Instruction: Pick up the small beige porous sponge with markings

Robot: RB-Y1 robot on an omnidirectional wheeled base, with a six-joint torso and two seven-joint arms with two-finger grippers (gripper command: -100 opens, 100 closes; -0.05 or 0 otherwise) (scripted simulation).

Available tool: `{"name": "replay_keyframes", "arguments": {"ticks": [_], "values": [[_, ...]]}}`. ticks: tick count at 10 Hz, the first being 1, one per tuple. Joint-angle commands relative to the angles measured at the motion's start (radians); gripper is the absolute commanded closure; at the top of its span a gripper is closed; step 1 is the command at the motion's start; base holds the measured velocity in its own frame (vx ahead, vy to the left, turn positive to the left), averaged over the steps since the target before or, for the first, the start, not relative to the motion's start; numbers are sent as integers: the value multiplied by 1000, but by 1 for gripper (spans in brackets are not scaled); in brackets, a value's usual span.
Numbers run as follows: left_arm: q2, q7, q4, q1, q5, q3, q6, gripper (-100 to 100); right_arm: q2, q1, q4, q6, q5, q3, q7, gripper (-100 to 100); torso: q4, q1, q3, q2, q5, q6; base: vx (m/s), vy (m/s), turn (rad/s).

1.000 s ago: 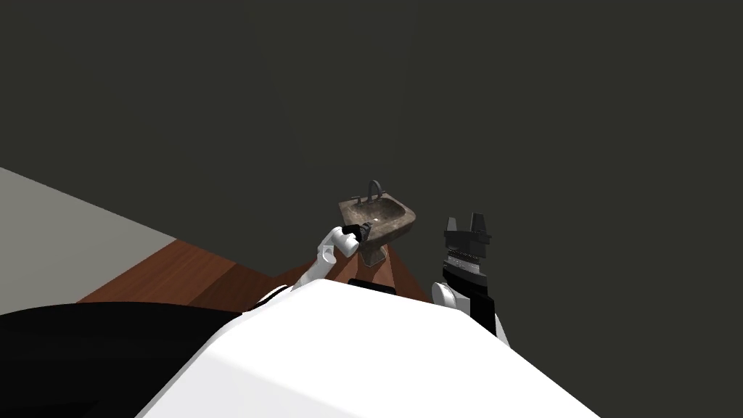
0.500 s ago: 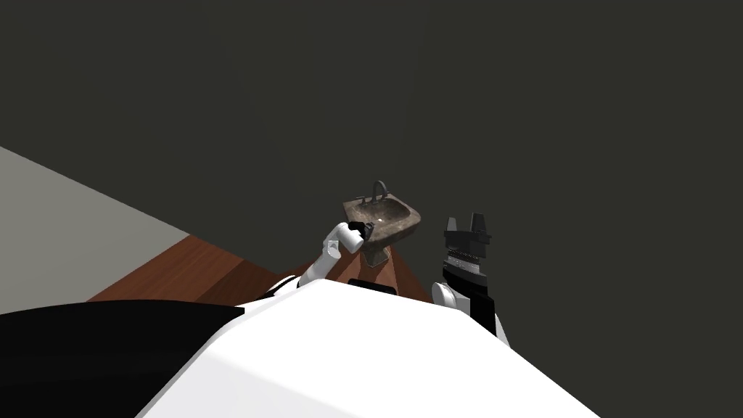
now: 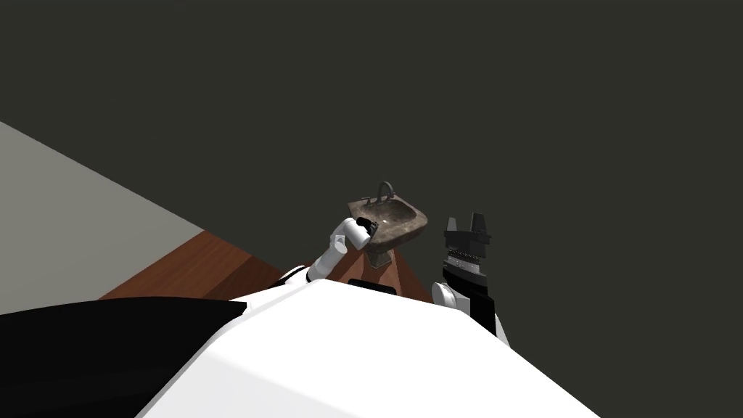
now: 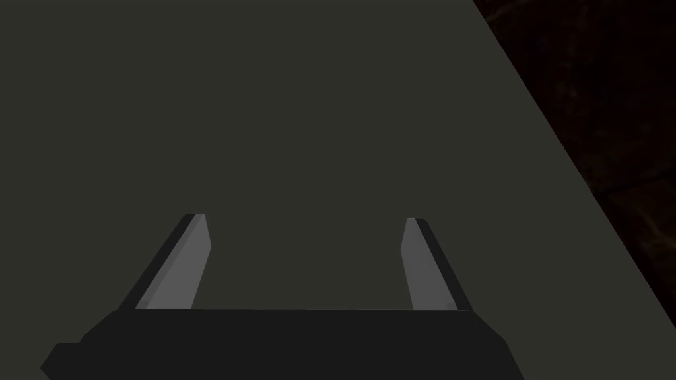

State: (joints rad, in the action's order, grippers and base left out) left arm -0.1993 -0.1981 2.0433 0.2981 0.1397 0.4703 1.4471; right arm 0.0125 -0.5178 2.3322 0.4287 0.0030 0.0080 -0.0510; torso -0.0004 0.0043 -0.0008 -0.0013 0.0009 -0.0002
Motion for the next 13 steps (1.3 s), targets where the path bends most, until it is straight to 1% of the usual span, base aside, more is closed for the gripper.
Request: {"name": "replay_keyframes", "arguments": {"ticks": [1,2,3,4,5,6,7,8,9,10,11,12,13], "values": [[5,1,-7,25,1,7,50,-100,0,0,0,0,0,0,0,0,0,0,0,0,0,0,26,53,32],[5,1,-7,25,1,7,60,-100,0,0,0,0,0,0,0,0,0,-1,0,0,0,0,8,27,-14],[19,3,-21,67,1,22,101,-100,0,0,0,0,0,0,0,0,0,-2,0,1,0,0,20,47,79],[19,3,-21,67,1,22,119,-100,0,0,0,0,0,0,0,0,0,-1,0,0,0,0,20,48,42],[34,5,-35,107,0,37,153,-100,0,0,0,0,0,0,0,0,0,-1,0,0,0,0,34,73,63],[34,5,-35,107,0,37,174,-100,0,0,0,0,0,0,0,0,0,0,0,-1,0,0,35,59,26],[52,6,-49,144,-1,51,208,-100,0,0,0,0,0,0,0,0,0,0,0,-1,0,0,40,54,71],[52,6,-49,144,-1,51,227,-100,0,0,0,0,0,0,0,0,0,-1,-1,-1,0,0,45,39,28],[72,8,-63,178,-3,64,262,-100,0,0,0,0,0,0,0,0,0,-1,-1,-1,0,0,64,48,61],[72,8,-63,178,-3,64,277,-100,0,0,0,0,0,0,0,0,-1,-1,-1,-2,0,0,54,37,22],[95,10,-76,208,-4,77,318,-100,0,0,0,0,0,0,0,0,-1,-2,-1,-2,0,0,50,37,50],[95,10,-76,208,-4,77,326,-100,0,0,0,0,0,0,0,0,-1,-2,-1,-2,0,0,50,32,18],[120,12,-89,232,-4,87,366,-100,0,0,0,0,0,0,0,0,-1,-2,-1,-2,0,0,63,38,37]]}}
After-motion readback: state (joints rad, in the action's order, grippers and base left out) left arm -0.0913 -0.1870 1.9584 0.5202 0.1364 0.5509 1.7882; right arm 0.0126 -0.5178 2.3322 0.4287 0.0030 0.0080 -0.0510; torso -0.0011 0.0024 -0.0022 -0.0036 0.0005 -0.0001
